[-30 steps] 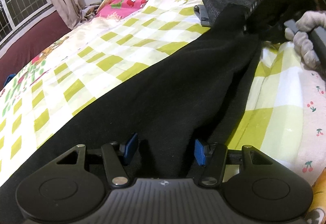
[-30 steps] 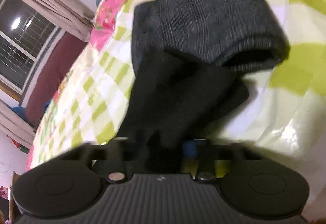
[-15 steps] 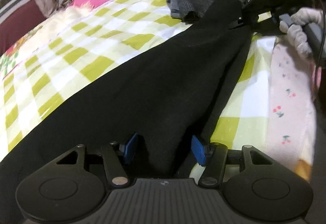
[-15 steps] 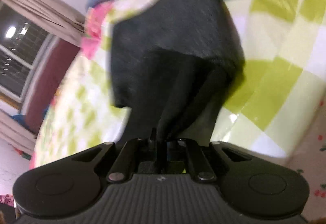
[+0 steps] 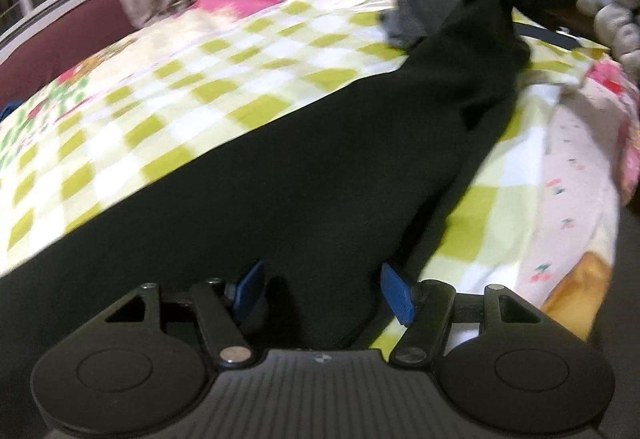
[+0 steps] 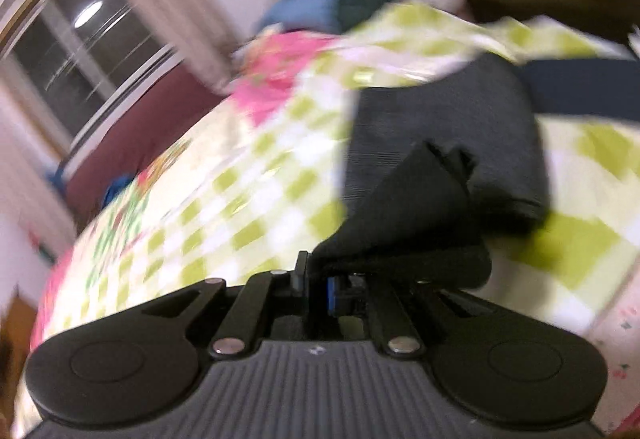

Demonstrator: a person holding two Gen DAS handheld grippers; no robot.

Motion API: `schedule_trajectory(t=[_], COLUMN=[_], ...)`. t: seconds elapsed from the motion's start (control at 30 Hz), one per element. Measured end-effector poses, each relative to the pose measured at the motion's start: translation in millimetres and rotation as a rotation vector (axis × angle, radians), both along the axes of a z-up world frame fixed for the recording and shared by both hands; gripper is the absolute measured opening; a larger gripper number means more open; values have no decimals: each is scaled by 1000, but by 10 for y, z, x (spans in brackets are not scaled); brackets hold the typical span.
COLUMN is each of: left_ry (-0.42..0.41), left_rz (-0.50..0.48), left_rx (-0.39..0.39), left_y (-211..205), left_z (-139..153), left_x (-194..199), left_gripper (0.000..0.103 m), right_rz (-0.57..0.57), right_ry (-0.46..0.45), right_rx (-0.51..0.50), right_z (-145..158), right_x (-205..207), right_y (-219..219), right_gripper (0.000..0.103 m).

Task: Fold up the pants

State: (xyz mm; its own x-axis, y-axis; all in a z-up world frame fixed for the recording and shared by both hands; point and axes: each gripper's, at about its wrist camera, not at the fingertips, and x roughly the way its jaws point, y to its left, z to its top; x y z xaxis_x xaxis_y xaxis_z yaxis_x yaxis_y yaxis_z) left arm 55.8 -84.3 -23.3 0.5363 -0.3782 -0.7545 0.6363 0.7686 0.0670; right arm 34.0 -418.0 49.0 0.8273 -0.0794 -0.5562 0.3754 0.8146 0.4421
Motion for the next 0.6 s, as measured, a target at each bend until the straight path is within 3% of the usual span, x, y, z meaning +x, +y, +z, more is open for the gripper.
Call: schedule_trajectory(t=[0.1,0.23,0.3,0.47,0.6], left_ry=[5,-109,-129,-77,-22], left_rz=[43,132,200,452,548], left_rx=[-23,41,38,61,-57], left_y=[260,738,1058,1972,2444], left_z=[63,169,206,119,94], left_x=[1,-111,-132,-51,-81], left_gripper=[77,78,79,79,79], right_rz=[164,442,579,883,1010], right_ry=[-13,-20,-8,47,118], right_rx=[-109,-198,-214,-290,-386], right_z=[188,295,260,-54,-401], right_x=[247,575,693,864,792], right_y=[618,1620,2113,3404,4097], right_gripper=[8,8,8,8,8])
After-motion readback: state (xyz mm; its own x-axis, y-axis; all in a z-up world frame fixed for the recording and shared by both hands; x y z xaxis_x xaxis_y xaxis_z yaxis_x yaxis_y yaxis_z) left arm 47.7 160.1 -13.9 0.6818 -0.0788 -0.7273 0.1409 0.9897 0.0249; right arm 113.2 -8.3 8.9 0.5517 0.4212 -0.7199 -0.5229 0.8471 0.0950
